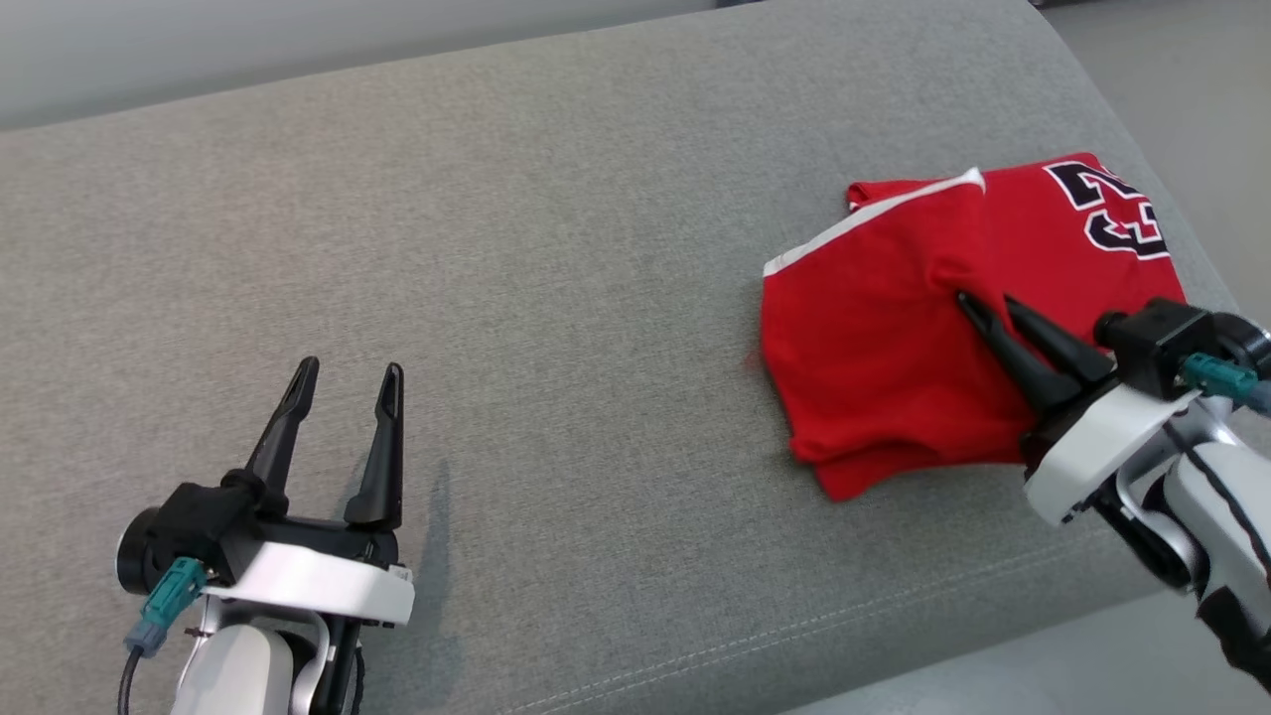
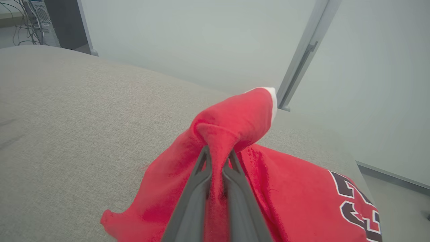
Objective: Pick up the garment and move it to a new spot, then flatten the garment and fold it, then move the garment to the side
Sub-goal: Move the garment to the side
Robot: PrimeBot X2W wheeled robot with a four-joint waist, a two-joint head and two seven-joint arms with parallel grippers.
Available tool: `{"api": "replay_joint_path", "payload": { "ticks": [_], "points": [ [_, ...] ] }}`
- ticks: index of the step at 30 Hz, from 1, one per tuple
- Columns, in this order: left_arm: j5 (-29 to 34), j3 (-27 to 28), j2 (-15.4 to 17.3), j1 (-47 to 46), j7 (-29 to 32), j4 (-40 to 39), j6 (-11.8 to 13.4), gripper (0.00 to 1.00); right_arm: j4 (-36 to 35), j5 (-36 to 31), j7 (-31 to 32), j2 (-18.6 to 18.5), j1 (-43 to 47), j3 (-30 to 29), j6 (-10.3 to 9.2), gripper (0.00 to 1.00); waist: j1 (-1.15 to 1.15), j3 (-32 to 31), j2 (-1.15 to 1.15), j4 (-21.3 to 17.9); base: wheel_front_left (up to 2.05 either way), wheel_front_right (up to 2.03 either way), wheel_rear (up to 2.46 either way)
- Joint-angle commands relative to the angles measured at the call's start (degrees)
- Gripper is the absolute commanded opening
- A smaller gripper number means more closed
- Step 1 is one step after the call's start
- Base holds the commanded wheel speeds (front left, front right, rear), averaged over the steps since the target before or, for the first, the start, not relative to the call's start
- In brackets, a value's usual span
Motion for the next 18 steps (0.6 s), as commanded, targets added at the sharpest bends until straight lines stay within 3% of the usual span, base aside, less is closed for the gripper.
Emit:
{"api": "replay_joint_path", "payload": {
  "ticks": [1, 8, 18],
  "points": [
    [0.70, 1.51, 1.24, -2.78, -0.58, -1.68, -0.48, 1.00, -0.37, 0.33, -0.57, -1.69, -1.49, -0.29, -0.01, 0.00, 0.00, 2.09, 0.00, -2.64, 0.00, 0.00, 0.00],
    [1.44, -0.10, 2.36, -5.85, -0.23, -2.55, -0.65, 1.00, 4.57, 4.33, 0.22, -4.43, -12.52, 2.51, -0.01, 0.00, 0.00, 7.11, 0.00, -3.93, 0.00, 0.00, 0.00],
    [1.64, -3.62, 3.49, -10.95, 0.71, -4.74, -0.99, 1.00, 16.61, 8.76, 1.82, -10.87, -24.31, 9.69, -0.01, 0.00, 0.00, 15.44, 0.00, -0.12, 0.00, 0.00, 0.00]
  ]
}}
